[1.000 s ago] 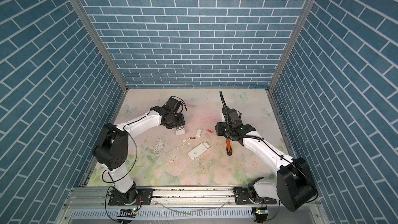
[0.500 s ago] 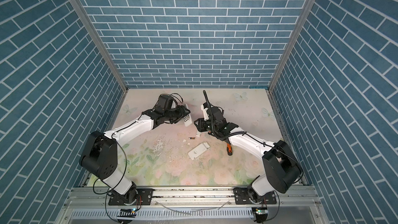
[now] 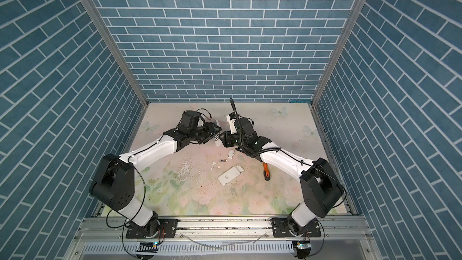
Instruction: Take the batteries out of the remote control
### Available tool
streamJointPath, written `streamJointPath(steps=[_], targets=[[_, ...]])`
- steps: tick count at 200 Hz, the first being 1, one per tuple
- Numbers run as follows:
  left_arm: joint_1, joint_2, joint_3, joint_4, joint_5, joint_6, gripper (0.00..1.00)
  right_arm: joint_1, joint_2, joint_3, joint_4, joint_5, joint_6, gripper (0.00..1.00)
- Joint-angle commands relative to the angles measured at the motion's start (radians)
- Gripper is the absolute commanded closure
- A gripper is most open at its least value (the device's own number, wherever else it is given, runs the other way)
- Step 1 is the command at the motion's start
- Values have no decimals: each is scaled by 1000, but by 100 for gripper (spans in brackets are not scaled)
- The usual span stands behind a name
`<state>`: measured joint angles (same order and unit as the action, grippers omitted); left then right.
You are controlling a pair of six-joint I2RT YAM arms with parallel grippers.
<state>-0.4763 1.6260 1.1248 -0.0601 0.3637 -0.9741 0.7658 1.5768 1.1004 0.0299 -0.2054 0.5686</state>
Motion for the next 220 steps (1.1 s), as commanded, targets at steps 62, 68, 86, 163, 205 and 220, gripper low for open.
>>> streamJointPath(steps=[62, 68, 86, 163, 205, 220], targets=[[2, -68, -6, 36, 6, 3, 66, 20, 35, 58, -53, 30, -15, 70], [2, -70, -6, 36, 5, 2, 66, 20, 35, 60, -51, 29, -14, 71], [-1, -81, -18, 44, 4, -6, 66, 20, 47, 67, -48, 33, -15, 74], [-8, -103, -55, 82, 14, -34, 66, 20, 75, 97, -16, 35, -9, 84], [-8, -109, -68, 89, 13, -33, 66, 19, 77, 104, -7, 26, -10, 100], [-8, -116, -73, 90, 9, -30, 61, 18, 79, 110, -16, 25, -15, 100]])
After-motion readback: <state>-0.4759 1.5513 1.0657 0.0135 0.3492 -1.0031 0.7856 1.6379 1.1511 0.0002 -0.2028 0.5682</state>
